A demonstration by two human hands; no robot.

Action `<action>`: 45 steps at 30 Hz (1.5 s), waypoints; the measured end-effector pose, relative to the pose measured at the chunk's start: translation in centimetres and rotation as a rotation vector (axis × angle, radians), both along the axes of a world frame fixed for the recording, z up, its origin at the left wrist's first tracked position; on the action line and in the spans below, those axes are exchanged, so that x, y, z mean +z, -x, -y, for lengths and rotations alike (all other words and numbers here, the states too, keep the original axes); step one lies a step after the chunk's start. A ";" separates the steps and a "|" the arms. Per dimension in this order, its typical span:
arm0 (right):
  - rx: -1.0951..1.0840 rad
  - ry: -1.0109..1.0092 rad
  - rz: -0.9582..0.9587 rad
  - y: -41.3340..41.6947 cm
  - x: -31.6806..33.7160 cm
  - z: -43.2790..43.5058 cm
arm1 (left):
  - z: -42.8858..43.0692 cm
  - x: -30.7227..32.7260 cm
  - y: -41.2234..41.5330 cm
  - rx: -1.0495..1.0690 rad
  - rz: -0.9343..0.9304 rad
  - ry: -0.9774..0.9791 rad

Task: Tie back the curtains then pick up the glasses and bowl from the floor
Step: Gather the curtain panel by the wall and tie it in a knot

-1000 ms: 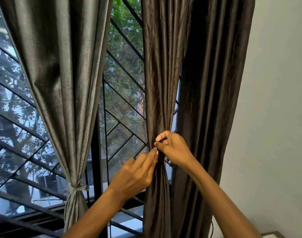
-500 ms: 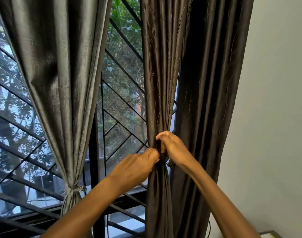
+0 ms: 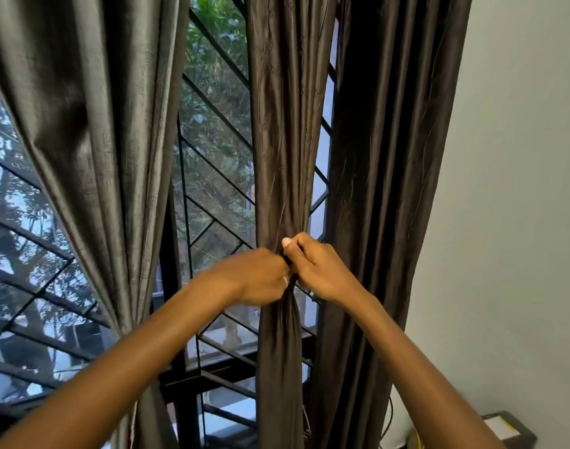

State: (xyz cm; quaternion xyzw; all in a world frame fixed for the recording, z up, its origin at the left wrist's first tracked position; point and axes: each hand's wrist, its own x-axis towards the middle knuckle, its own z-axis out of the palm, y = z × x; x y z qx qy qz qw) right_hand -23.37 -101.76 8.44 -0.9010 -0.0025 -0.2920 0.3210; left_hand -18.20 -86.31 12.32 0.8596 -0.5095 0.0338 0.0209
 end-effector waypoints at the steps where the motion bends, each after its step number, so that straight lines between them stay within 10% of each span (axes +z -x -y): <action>1: 0.022 -0.036 -0.003 0.0 0.0 -0.1 | 0.3 0.9 -0.2 0.012 -0.063 -0.047; 11: 0.278 -0.156 0.005 2.0 -2.5 -0.3 | 2.2 4.4 -3.3 0.270 -0.413 -0.244; 18: -0.234 0.580 0.184 2.5 -6.0 -3.1 | 3.3 4.8 -2.8 0.235 -0.472 -0.269; 25: -0.325 0.721 0.364 1.3 -7.1 -1.8 | 3.4 3.8 -3.3 0.163 -0.454 -0.217; 40: -0.189 0.275 0.283 0.8 -7.8 0.6 | -0.6 -9.2 -2.3 -0.142 0.336 0.835; 45: -0.188 0.297 0.308 1.5 -6.7 0.9 | -1.3 -10.6 -2.2 -0.166 0.203 1.042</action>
